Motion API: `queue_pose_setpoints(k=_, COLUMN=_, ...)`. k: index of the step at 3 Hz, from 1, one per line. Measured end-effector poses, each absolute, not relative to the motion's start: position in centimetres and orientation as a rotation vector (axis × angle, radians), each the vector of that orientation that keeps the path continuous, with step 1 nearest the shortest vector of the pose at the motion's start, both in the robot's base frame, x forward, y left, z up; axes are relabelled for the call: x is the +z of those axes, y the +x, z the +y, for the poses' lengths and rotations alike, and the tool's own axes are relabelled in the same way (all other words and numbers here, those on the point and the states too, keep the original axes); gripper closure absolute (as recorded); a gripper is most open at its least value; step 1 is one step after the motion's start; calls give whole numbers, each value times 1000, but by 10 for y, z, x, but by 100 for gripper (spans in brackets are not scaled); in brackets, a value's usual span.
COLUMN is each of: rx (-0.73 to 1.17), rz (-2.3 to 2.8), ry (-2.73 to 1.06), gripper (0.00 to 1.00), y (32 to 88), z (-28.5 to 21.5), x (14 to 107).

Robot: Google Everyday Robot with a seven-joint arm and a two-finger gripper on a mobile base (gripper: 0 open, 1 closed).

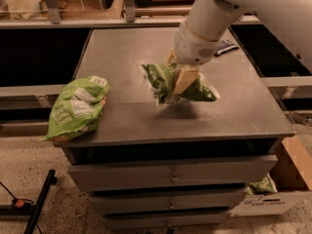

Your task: Move green jalapeno chip bag near green rice chip bag

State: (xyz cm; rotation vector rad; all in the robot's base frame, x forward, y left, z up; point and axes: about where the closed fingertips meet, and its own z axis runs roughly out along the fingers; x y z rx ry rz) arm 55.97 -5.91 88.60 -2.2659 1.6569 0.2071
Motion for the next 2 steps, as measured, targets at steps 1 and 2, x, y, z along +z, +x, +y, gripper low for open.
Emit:
queue_pose_setpoints(k=1, rx=252, rz=1555, ry=-2322, gripper=82, y=553, z=-5, x=892)
queue_pose_setpoints(k=2, rx=277, rz=1500, ry=-2335, gripper=59, y=554, z=29, x=899)
